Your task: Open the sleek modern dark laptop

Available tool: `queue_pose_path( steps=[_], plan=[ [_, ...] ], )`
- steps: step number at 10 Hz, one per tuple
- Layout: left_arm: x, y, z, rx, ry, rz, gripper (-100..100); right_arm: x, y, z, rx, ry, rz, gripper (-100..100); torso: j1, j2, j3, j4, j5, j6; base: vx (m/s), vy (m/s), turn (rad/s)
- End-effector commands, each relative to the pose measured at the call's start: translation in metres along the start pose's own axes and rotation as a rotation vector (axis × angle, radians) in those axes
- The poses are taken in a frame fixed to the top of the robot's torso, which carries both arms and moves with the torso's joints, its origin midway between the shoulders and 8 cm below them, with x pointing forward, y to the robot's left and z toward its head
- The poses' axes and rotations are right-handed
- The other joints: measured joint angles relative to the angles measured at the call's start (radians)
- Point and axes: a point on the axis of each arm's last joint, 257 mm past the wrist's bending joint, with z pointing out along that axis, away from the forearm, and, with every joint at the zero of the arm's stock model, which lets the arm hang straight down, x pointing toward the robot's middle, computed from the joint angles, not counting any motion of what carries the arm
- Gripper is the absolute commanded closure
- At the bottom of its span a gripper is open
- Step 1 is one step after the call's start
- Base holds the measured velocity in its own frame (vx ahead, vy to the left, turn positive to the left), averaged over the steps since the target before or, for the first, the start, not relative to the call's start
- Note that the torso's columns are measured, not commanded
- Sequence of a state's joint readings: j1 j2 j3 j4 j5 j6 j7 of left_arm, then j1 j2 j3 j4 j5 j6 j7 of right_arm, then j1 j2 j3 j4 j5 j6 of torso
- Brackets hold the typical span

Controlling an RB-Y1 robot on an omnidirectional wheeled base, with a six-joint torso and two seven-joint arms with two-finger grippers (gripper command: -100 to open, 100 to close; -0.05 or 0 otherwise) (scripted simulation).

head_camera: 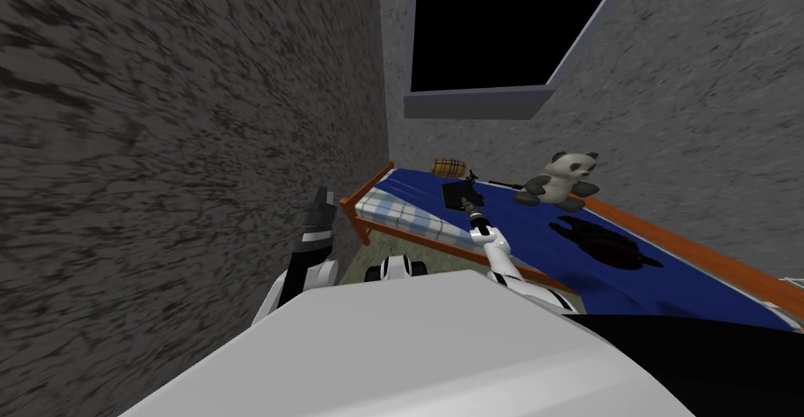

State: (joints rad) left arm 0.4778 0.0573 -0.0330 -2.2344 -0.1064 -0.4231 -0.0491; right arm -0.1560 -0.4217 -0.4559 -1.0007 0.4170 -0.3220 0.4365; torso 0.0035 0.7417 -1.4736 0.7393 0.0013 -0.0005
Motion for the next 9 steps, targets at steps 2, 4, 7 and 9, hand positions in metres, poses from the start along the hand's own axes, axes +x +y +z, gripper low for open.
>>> queue_pose_path(
  steps=[2,4,7,9],
  plan=[
    [0.000,0.000,0.000,0.000,0.000,0.000,0,-0.032,0.001,0.022,0.025,-0.012,-0.006,-100,-0.001,0.001,0.000,0.002,0.002,0.001,-0.086,0.014,0.059],
    [0.000,0.000,0.000,0.000,0.000,0.000,0,-0.046,0.002,0.031,0.035,-0.019,-0.008,-100,-0.001,-0.001,-0.001,0.001,0.001,0.001,-0.094,0.018,0.050],
    [0.000,0.000,0.000,0.000,0.000,0.000,0,-0.038,-0.001,0.028,0.037,-0.010,-0.005,0,-0.003,-0.006,-0.004,-0.001,0.000,0.001,-0.018,0.006,0.000],
    [0.000,0.000,0.000,0.000,0.000,0.000,0,-0.035,-0.002,0.027,0.041,-0.005,-0.004,0,-0.002,-0.003,-0.002,0.000,0.001,0.000,0.000,0.000,0.000]
  ],
)
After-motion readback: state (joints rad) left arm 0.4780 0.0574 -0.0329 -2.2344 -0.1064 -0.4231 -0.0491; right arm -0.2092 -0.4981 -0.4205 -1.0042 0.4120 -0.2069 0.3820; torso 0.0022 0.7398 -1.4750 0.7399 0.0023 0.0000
